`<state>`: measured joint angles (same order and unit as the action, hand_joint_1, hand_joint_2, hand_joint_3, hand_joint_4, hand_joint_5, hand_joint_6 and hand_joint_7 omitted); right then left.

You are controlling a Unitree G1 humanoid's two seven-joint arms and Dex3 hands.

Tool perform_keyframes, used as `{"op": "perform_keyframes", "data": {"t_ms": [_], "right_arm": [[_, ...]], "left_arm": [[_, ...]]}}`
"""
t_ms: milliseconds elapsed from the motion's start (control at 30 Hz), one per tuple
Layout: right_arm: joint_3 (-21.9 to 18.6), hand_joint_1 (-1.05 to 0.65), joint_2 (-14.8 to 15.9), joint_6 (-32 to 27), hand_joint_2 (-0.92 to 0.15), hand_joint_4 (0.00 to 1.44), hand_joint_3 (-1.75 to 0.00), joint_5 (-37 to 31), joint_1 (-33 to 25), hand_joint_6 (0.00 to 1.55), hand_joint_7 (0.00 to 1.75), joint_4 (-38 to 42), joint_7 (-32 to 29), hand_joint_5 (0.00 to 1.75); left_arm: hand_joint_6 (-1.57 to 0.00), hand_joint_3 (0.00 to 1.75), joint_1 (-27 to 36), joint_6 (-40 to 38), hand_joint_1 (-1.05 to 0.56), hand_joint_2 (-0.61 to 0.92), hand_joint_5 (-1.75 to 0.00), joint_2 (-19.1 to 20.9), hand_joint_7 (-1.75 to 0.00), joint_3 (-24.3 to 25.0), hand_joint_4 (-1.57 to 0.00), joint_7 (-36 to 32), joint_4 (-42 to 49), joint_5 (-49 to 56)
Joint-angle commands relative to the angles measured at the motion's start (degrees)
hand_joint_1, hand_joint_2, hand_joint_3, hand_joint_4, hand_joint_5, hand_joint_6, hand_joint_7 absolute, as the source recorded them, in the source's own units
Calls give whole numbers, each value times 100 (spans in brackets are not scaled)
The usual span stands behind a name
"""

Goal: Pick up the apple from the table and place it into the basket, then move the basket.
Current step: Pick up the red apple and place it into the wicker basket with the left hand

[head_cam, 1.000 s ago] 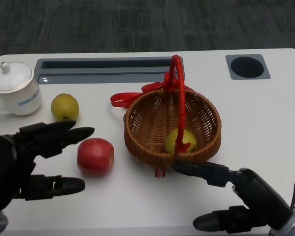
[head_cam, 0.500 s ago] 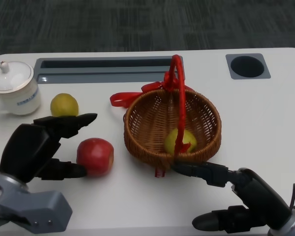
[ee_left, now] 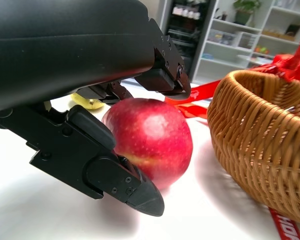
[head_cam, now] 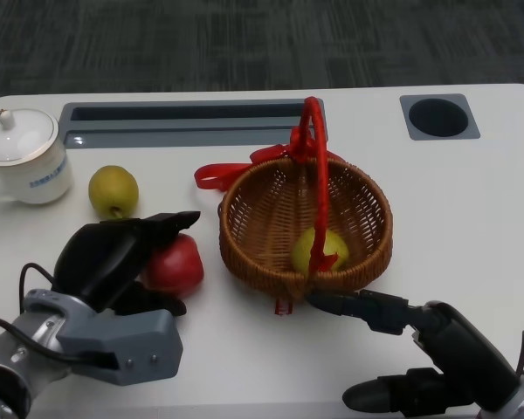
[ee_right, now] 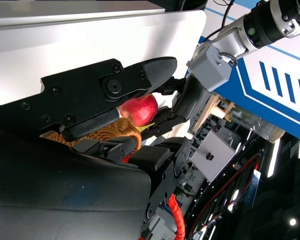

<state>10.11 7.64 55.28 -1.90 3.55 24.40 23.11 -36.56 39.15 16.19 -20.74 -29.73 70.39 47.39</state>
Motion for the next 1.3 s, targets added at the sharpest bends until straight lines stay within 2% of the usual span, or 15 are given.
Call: {"op": "perform_keyframes", "data": {"t_ms": [33,300,433,567,733,800,1100,1300], "right_arm": [[-1,-64,102,-16,-88,48,0,49,-60,58,0,-100,-39,0],[-11,-63,101,57,-88,49,0,17,-150,58,0,-155,-89,0],[-23,-62,95,107,-88,50,0,7,-170,59,0,-135,-129,0],[-28,-61,90,196,-89,50,0,16,-196,60,1,-115,-166,0],[-13,-59,73,281,-89,51,0,106,-204,62,1,-65,-157,1],[-24,-59,68,310,-90,51,-1,85,-190,62,1,-28,-176,0],[-13,-59,46,398,-91,52,0,-1,-107,63,0,120,-242,1],[0,-59,63,405,-91,52,0,20,-85,63,0,165,-230,0]], "left_arm": [[-49,0,-224,-244,-68,66,-1,-50,-1,-127,-55,271,209,-174],[-48,1,-380,-570,-68,68,0,-268,0,-315,-53,780,391,-503],[-49,2,-460,-1058,-68,73,0,-351,0,-416,-54,1198,483,-579],[-57,1,-476,-1415,-60,74,-4,-444,-3,-479,-63,1548,495,-736],[-92,2,-438,-1718,-24,83,-8,-505,-6,-657,-101,1224,415,-733],[-100,2,-406,-1739,-19,87,-8,-492,-6,-669,-110,1062,345,-775],[-106,0,-209,-1271,-16,82,-7,-199,-3,-786,-120,538,-61,-806],[-107,0,-47,-988,-13,82,-5,-21,-2,-819,-120,221,-375,-784]]}}
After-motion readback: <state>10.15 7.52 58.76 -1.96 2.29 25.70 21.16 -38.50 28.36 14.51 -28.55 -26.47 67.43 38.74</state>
